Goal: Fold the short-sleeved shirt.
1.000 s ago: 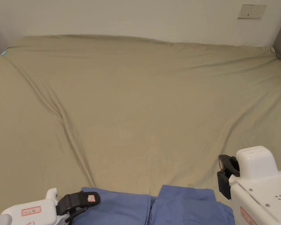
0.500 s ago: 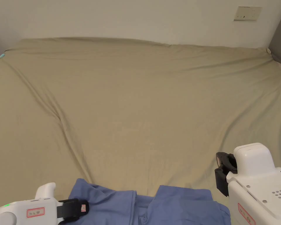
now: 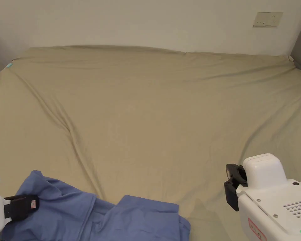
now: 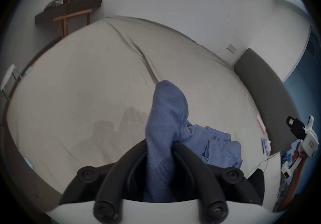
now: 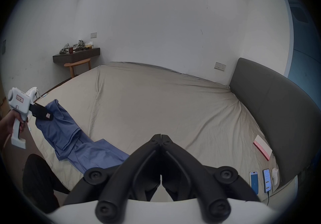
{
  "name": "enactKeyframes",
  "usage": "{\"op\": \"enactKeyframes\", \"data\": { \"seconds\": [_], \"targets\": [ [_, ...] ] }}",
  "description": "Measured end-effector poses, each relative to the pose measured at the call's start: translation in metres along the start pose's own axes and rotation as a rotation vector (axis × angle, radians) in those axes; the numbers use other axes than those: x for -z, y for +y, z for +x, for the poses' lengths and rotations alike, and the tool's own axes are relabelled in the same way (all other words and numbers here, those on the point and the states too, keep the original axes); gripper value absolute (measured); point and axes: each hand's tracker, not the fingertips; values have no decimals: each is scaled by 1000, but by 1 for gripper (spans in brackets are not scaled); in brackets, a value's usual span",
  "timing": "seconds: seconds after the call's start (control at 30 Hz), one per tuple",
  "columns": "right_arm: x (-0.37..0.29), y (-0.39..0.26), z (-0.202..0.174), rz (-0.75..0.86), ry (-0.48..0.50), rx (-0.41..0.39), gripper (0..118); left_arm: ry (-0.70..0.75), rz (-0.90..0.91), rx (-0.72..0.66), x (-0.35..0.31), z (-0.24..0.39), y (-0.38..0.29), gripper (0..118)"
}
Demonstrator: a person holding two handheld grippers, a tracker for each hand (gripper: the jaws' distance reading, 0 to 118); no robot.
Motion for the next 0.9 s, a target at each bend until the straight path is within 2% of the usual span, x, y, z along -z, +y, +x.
{"op": "enactKeyframes", "data": {
  "seconds": [0.1, 0.23, 0.43, 0.67, 0.83, 0.9],
  "targets": [
    [-1, 0, 0, 2, 1, -1, 0, -13, -48, -10, -3, 30, 8, 11],
    [-3, -2, 5, 2, -5, 9, 0, -106, -93, 5, 11, 72, 8, 11],
    [-6, -5, 14, -1, -18, 20, 0, -243, -169, 95, 50, 157, -14, 11],
    [-9, -12, 28, -11, -40, 42, 0, -211, -304, 199, 122, 228, -75, 11],
    [-9, -17, 34, -21, -50, 47, 0, -176, -321, 219, 136, 260, -107, 11],
    [-8, -18, 36, -27, -53, 51, 0, -154, -309, 235, 141, 263, -108, 15]
  ]
}}
